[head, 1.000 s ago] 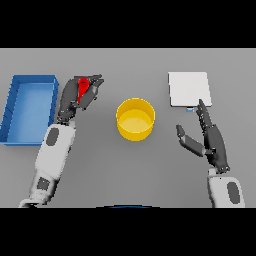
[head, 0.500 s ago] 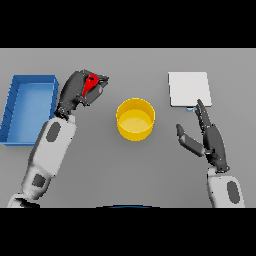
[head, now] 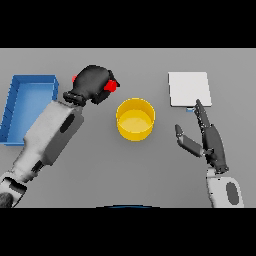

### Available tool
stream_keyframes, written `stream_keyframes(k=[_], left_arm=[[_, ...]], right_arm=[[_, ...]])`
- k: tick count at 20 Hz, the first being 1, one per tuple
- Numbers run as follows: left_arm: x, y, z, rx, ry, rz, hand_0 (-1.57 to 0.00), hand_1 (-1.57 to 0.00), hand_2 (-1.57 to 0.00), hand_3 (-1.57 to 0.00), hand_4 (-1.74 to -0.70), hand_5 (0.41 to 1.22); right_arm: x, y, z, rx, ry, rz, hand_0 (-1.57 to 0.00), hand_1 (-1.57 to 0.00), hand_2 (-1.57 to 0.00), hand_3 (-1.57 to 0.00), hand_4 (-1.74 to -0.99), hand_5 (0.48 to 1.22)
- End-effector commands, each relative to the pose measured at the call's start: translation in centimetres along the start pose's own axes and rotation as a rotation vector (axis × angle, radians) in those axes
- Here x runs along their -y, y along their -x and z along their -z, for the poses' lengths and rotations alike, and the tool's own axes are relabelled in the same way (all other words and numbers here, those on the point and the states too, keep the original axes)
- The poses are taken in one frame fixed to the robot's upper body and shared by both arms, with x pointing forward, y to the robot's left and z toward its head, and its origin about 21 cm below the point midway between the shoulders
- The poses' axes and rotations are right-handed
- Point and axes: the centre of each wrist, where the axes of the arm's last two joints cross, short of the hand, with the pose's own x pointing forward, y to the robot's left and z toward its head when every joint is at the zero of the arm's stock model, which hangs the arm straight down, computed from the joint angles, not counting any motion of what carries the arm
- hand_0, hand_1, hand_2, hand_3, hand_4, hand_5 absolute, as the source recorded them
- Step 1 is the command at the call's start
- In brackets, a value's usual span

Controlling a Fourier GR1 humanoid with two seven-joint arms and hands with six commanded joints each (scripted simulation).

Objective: Pick up the red beaker and tilt it to pour out 1 green nut into yellow bowl. Pick up the yellow bowl and place it on the metallic measuring scale.

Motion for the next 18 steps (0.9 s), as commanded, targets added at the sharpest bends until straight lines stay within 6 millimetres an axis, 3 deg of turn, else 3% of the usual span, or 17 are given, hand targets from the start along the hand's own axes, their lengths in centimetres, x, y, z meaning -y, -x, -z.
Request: stream_keyframes(k=[1,4,7,9,13,18], left_arm=[[0.2,-0.4,0.2,0.014,0.04,0.046,-1.57,-1.57,-1.57,-1.57,-1.73,1.196],[-0.5,-1.4,1.0,0.024,0.133,0.209,-1.57,-1.57,-1.57,-1.57,-1.61,1.208],[-1.4,-2.9,1.9,0.013,0.208,0.373,-1.57,-1.57,-1.57,-1.36,-1.66,1.214],[-1.7,-3.7,2.5,0.006,0.26,0.486,-1.57,-1.57,-1.57,-1.31,-1.68,1.217],[-1.9,-5.3,3.5,0.039,0.317,0.643,-1.57,-1.57,-1.57,-1.2,-1.71,1.219],[-1.7,-6.7,4.3,0.097,0.331,0.853,-1.57,-1.57,-1.57,-1.45,-1.73,1.22]], right_arm=[[-0.2,0.1,0.0,-0.008,0.0,0.012,0.0,0.0,0.0,0.0,-1.29,0.694],[-0.3,0.3,0.1,-0.036,0.007,0.046,0.0,0.0,0.0,0.0,-1.284,0.678],[0.2,0.3,0.2,-0.037,0.023,0.074,0.0,0.0,0.0,0.0,-1.279,0.651],[-0.5,0.3,-0.1,-0.035,0.017,0.101,0.0,0.0,0.0,0.0,-1.292,0.635],[0.2,0.2,0.3,-0.047,0.028,0.111,0.0,0.0,0.0,0.0,-1.301,0.607],[0.1,0.8,0.0,-0.042,0.022,0.105,0.0,0.0,0.0,0.0,-1.297,0.6]])
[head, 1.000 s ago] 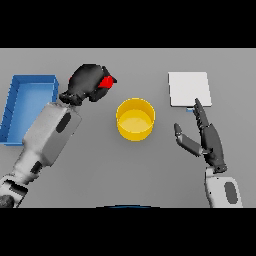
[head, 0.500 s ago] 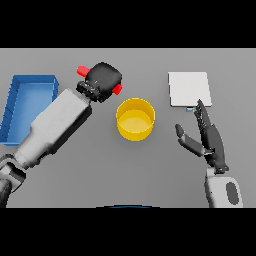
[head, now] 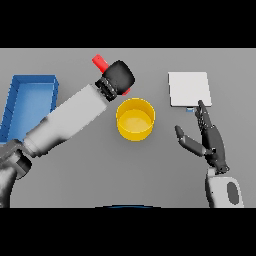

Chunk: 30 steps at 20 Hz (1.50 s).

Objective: Pick up the red beaker and tilt it to pour out 1 green nut into yellow bowl. Pick up the yellow bowl and place it on the metallic measuring scale.

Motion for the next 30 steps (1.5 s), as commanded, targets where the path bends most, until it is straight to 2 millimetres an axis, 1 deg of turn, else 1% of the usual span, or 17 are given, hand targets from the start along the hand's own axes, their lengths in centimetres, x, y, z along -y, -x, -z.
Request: stream_keyframes(k=[1,4,5,7,9,13,16,17,18,22,23,25,26,27,28,29,30], left_arm=[[-0.5,-0.4,0.1,0.009,0.0,0.03,-1.57,-1.57,-1.57,-1.47,-1.73,1.221],[-0.9,-1.6,0.2,0.019,-0.014,0.129,-1.57,-1.57,-1.57,-1.52,-1.74,1.221],[-0.7,-2.0,0.5,0.008,-0.007,0.166,-1.57,-1.57,-1.57,-1.53,-1.74,1.221],[-1.1,-2.2,0.7,0.015,0.017,0.251,-1.57,-1.57,-1.57,-1.55,-1.74,1.221],[-1.6,-3.1,0.9,0.051,0.033,0.321,-1.57,-1.57,-1.57,-1.55,-1.74,1.221],[-2.1,-3.8,1.3,0.037,0.055,0.395,-1.57,-1.57,-1.57,-1.56,-1.74,1.221],[-2.3,-3.6,1.5,0.026,0.078,0.461,-1.57,-1.57,-1.57,-1.57,-1.74,1.221],[-2.3,-3.2,1.4,0.029,0.087,0.474,-1.57,-1.57,-1.57,-1.57,-1.74,1.221],[-2.6,-3.3,1.4,0.023,0.083,0.492,-1.57,-1.57,-1.57,-1.57,-1.74,1.221],[-3.8,-3.1,1.5,0.002,0.06,0.527,-1.57,-1.57,-1.57,-1.57,-1.74,1.221],[-4.0,-2.4,1.4,-0.01,0.058,0.529,-1.57,-1.57,-1.57,-1.57,-1.74,1.221],[-5.5,-0.5,1.1,-0.05,0.03,0.506,-1.57,-1.57,-1.57,-1.57,-1.74,1.159],[-6.5,-0.1,0.9,-0.072,-0.002,0.512,-1.57,-1.57,-1.57,-1.57,-1.74,1.171],[-7.5,1.3,0.6,-0.101,-0.028,0.495,-1.57,-1.39,-1.38,-1.57,-1.69,1.181],[-7.8,2.4,0.3,-0.114,-0.062,0.49,-1.57,-1.27,-1.25,-1.57,-1.64,1.189],[-9.4,3.9,-0.3,-0.169,-0.091,0.486,-1.57,-1.33,-1.32,-1.36,-1.66,1.196],[-10.6,4.8,-0.8,-0.198,-0.125,0.472,-1.57,-1.38,-1.37,-1.21,-1.68,1.201]], right_arm=[[-0.3,0.0,0.0,-0.008,-0.002,-0.005,0.0,0.0,0.0,0.0,-1.298,0.599],[-0.5,-0.4,0.2,-0.007,0.001,-0.016,0.0,0.0,0.0,0.0,-1.291,0.603],[-0.4,-0.6,0.4,-0.004,0.0,-0.011,0.0,0.0,0.0,0.0,-1.29,0.604],[0.1,-0.3,0.4,-0.008,0.006,-0.023,0.0,0.0,0.0,0.0,-1.283,0.602],[0.3,-0.2,0.2,-0.011,0.008,-0.023,0.0,0.0,0.0,0.0,-1.29,0.607],[-0.3,-0.2,0.2,-0.015,0.008,-0.036,0.0,0.0,0.0,0.0,-1.283,0.601],[-0.7,0.0,0.3,-0.001,0.014,-0.049,0.0,0.0,0.0,0.0,-1.274,0.592],[-0.2,0.0,0.2,0.007,0.017,-0.045,0.0,0.0,0.0,0.0,-1.268,0.589],[-0.7,-0.1,0.2,0.008,0.015,-0.044,0.0,0.0,0.0,0.0,-1.264,0.588],[-0.2,-0.2,0.2,-0.003,0.02,-0.058,0.0,0.0,0.0,0.0,-1.235,0.584],[-0.3,-0.1,0.1,0.002,0.013,-0.045,0.0,0.0,0.0,0.0,-1.233,0.585],[-0.1,0.0,0.1,0.0,0.015,-0.051,0.0,0.0,0.0,0.0,-1.222,0.59],[0.0,-0.2,0.3,0.017,0.014,-0.042,0.0,0.0,0.0,0.0,-1.219,0.595],[0.2,-0.2,0.0,0.029,0.01,-0.054,0.0,0.0,0.0,0.0,-1.219,0.601],[-0.1,-0.3,0.1,0.031,0.005,-0.045,0.0,0.0,0.0,0.0,-1.222,0.609],[-0.3,-0.4,0.1,0.031,-0.004,-0.03,0.0,0.0,0.0,0.0,-1.224,0.615],[-0.2,-0.4,0.4,0.026,-0.009,-0.026,0.0,0.0,0.0,0.0,-1.231,0.62]])
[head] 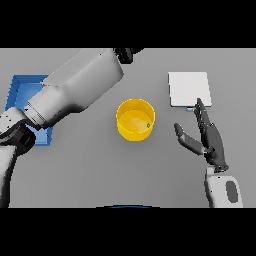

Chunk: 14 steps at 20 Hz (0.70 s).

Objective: Pick up the red beaker and tilt it to pour out 1 green nut into yellow bowl. Pick up the yellow bowl and place it on the metallic measuring scale.

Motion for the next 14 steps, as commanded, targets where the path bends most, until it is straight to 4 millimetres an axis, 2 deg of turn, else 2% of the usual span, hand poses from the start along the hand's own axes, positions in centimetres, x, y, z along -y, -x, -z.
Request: stream_keyframes(k=[1,4,5,6,7,9,14], left_arm=[[-0.4,2.2,-0.3,-0.016,-0.023,-0.015,-1.57,-1.42,-1.41,-1.28,-1.63,1.205],[-0.5,9.0,-1.2,-0.202,0.004,-0.157,-1.57,-1.49,-1.49,-1.42,-1.55,1.213],[-0.4,10.1,-1.3,-0.221,0.008,-0.197,-1.57,-1.51,-1.5,-1.45,-1.54,1.214],[0.8,12.5,-2.1,-0.267,0.036,-0.315,-1.57,-1.52,-1.52,-1.48,-1.58,1.216],[3.4,15.2,-3.2,-0.355,0.075,-0.492,-1.57,-1.53,-1.53,-1.45,-1.61,1.217],[7.4,17.6,-4.6,-0.432,0.096,-0.756,-1.57,-1.55,-1.54,-1.45,-1.66,1.218],[16.0,18.1,-6.9,-0.64,0.089,-1.124,-1.57,-1.56,-1.56,-1.4,-1.71,1.22]], right_arm=[[-0.1,0.0,0.3,-0.003,-0.002,-0.006,0.0,0.0,0.0,0.0,-1.241,0.626],[-0.1,0.1,0.2,0.001,-0.011,-0.003,0.0,0.0,0.0,0.0,-1.266,0.639],[-0.3,0.0,0.6,-0.001,-0.013,-0.003,0.0,0.0,0.0,0.0,-1.274,0.642],[-0.2,-0.1,0.3,0.012,-0.015,-0.004,0.0,0.0,0.0,0.0,-1.281,0.644],[0.0,-0.1,0.3,0.012,-0.012,-0.013,0.0,0.0,0.0,0.0,-1.292,0.645],[0.3,-0.1,0.4,0.027,-0.026,-0.029,0.0,0.0,0.0,0.0,-1.306,0.651],[-0.1,-0.1,0.9,0.049,-0.048,-0.054,0.0,0.0,0.0,0.0,-1.301,0.652]])
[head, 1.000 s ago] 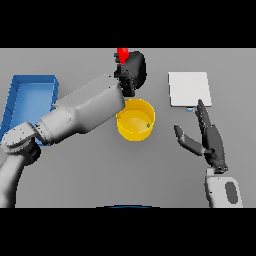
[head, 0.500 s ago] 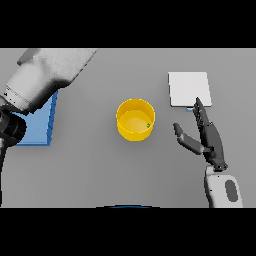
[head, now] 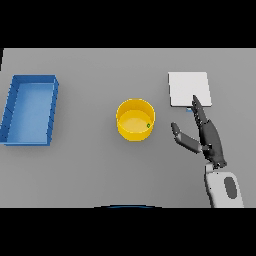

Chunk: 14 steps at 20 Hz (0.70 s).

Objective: Pick up the red beaker and tilt it to pour out 1 green nut into yellow bowl. Pick up the yellow bowl and place it on the metallic measuring scale.

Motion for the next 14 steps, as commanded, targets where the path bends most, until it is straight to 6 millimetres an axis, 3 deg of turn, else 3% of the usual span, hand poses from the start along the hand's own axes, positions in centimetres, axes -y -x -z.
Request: stream_keyframes(k=[1,4,8,11,14], left_arm=[[0.4,1.1,0.1,-0.056,-0.006,-0.076,-1.57,-1.56,-1.56,-1.44,-1.72,1.22],[3.4,4.2,0.1,-0.176,-0.003,-0.19,-1.57,-1.57,-1.57,-1.41,-1.73,1.221],[9.0,8.1,-0.4,-0.355,0.082,-0.334,-1.57,-1.57,-1.57,-1.5,-1.74,1.221],[12.8,9.9,-1.3,-0.438,0.122,-0.444,-1.57,-1.57,-1.57,-1.42,-1.74,1.221],[16.0,11.3,-2.6,-0.517,0.154,-0.535,-1.57,-1.57,-1.57,-1.49,-1.74,1.221]], right_arm=[[-0.1,0.1,0.1,-0.011,0.002,0.002,0.0,0.0,0.0,0.0,-1.298,0.651],[-0.1,0.0,0.0,-0.027,0.004,0.021,0.0,0.0,0.0,0.0,-1.276,0.651],[-0.3,0.3,-0.1,-0.032,-0.004,0.025,0.0,0.0,0.0,0.0,-1.285,0.663],[0.0,0.3,-0.1,-0.014,-0.007,0.016,0.0,0.0,0.0,0.0,-1.307,0.677],[0.1,0.5,-0.4,-0.016,-0.015,-0.002,0.0,0.0,0.0,0.0,-1.302,0.693]])
